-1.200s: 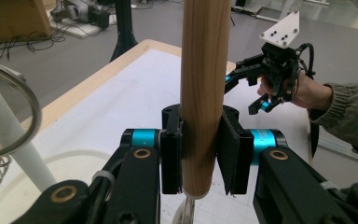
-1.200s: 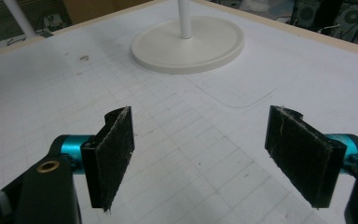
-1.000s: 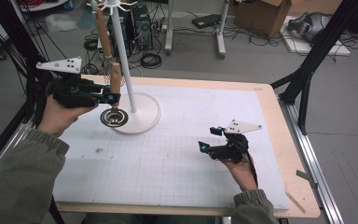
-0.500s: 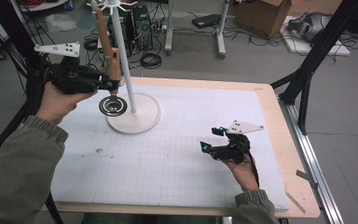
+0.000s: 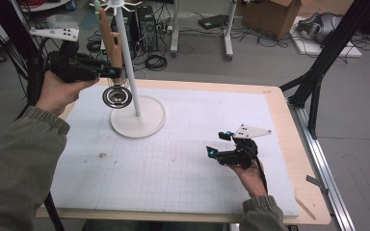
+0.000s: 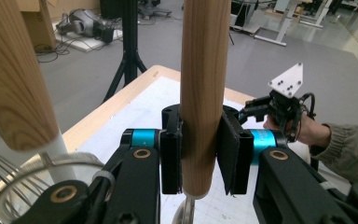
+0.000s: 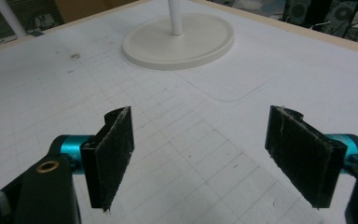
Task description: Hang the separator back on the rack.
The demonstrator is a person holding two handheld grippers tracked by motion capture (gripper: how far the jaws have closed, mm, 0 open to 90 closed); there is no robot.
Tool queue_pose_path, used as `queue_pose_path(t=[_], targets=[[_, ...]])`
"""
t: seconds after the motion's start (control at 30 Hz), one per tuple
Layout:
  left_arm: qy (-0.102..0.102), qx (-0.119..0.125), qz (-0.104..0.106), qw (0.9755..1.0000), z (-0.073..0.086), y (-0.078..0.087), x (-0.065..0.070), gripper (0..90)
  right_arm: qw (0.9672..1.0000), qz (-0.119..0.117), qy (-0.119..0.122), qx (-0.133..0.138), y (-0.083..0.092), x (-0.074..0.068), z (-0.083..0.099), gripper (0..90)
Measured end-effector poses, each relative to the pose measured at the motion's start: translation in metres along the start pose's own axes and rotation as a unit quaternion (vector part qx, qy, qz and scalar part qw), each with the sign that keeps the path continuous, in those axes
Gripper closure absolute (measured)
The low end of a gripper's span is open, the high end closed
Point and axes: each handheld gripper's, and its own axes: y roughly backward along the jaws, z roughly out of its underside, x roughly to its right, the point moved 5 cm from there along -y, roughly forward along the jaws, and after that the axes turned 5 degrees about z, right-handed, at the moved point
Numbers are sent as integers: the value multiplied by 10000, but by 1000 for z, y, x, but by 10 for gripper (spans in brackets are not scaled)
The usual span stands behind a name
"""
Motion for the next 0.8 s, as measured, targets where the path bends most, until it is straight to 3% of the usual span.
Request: queue_pose_path(t=[0.33,0.8], targets=[[33,40,-3,10000,-17,-1,-8,722,10000,-15,17,11,-2,1,0,227],[198,275,-2,9994,-32,-1,-24,722,10000,-37,9,-6,-4,2,1,227]])
